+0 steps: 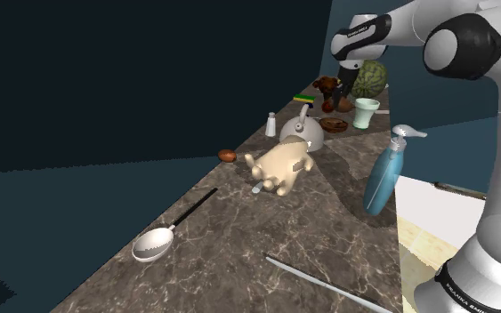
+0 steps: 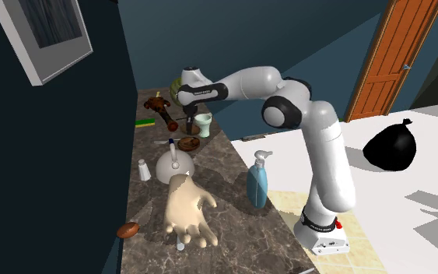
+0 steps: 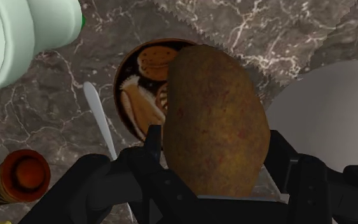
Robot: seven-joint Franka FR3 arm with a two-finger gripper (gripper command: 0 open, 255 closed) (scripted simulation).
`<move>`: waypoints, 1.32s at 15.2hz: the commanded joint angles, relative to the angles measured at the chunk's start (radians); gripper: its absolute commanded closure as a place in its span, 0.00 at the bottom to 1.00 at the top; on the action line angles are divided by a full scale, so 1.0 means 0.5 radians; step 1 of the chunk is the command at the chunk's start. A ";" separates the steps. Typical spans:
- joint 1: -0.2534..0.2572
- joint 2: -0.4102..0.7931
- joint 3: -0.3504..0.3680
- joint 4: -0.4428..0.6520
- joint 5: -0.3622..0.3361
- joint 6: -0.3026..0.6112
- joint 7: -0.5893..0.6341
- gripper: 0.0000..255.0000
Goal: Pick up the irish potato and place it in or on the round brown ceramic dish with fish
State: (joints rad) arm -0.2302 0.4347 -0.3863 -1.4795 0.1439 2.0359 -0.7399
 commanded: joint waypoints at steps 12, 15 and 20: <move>-0.172 0.429 0.047 0.468 0.133 -0.050 -0.089 1.00; -0.168 0.444 0.052 0.410 0.140 0.021 -0.094 1.00; -0.166 0.467 0.058 0.353 0.150 0.100 -0.101 1.00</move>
State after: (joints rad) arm -0.3121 0.6655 -0.3575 -1.3053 0.2181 2.0844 -0.7902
